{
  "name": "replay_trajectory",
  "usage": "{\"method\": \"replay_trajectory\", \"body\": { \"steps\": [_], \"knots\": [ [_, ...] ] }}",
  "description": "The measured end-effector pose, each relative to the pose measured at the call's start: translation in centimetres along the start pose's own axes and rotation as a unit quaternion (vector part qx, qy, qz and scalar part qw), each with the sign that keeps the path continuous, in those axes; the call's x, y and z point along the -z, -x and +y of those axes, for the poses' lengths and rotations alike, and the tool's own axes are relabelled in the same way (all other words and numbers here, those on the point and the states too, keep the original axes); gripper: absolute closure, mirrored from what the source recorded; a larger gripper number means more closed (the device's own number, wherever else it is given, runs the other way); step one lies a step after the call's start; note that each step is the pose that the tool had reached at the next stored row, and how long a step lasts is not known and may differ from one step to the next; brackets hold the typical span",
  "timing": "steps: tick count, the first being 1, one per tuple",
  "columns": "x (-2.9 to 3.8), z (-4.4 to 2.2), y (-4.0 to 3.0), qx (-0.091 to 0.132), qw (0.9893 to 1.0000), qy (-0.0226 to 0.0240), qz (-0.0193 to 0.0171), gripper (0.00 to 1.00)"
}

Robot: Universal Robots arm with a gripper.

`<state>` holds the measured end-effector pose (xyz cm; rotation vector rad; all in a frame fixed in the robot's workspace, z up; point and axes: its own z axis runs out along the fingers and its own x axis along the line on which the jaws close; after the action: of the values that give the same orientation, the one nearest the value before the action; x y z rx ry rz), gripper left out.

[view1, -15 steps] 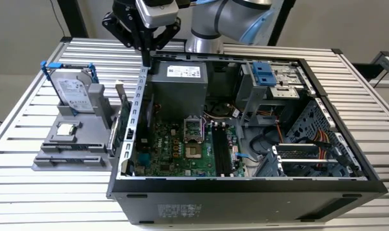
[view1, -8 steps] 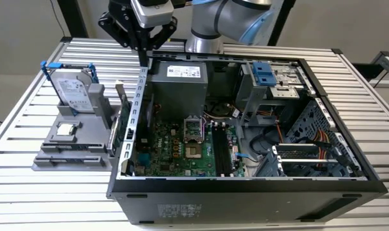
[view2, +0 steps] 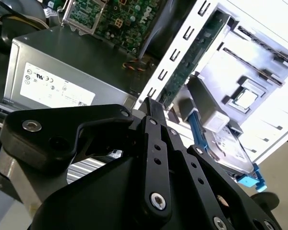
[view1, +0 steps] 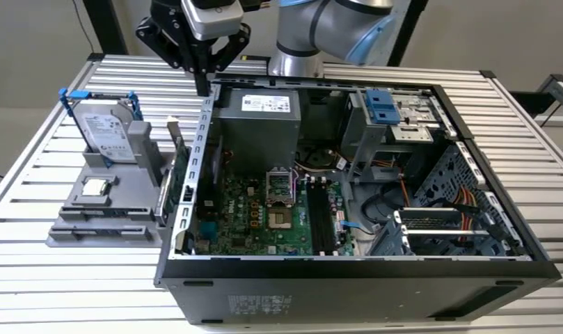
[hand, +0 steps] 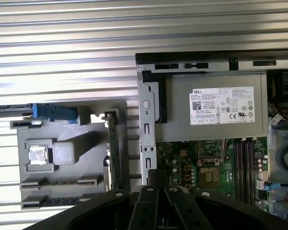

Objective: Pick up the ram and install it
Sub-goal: 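Reach for the ram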

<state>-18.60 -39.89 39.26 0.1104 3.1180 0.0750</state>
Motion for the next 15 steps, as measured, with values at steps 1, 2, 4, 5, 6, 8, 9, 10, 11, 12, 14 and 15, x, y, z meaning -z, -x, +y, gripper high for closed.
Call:
{"method": "replay_trajectory", "body": {
  "steps": [1, 2, 4, 5, 6, 8, 9, 10, 11, 12, 14, 15],
  "knots": [
    [0.01, -0.01, -0.09, 0.0, 1.0, 0.0, 0.0, 1.0],
    [0.01, -0.01, -0.17, 0.0, 1.0, 0.0, 0.0, 1.0],
    [0.01, -0.02, -0.35, 0.0, 1.0, 0.0, 0.0, 1.0],
    [0.01, -0.03, -0.44, 0.0, 1.0, 0.0, 0.0, 1.0],
    [0.01, -0.04, -0.53, 0.0, 1.0, 0.0, 0.0, 1.0],
    [0.02, -0.05, -0.72, 0.0, 1.0, 0.0, 0.0, 1.0],
    [0.02, -0.06, -0.81, 0.0, 1.0, 0.0, 0.0, 1.0],
    [0.02, -0.06, -0.9, 0.0, 1.0, 0.0, 0.0, 1.0],
    [0.02, -0.07, -0.99, 0.0, 1.0, 0.0, 0.0, 1.0],
    [0.03, -0.08, -1.08, 0.0, 1.0, 0.0, 0.0, 1.0],
    [0.03, -0.09, -1.27, 0.0, 1.0, 0.0, 0.0, 1.0],
    [0.03, -0.09, -1.36, 0.0, 1.0, 0.0, 0.0, 1.0]
  ]
}}
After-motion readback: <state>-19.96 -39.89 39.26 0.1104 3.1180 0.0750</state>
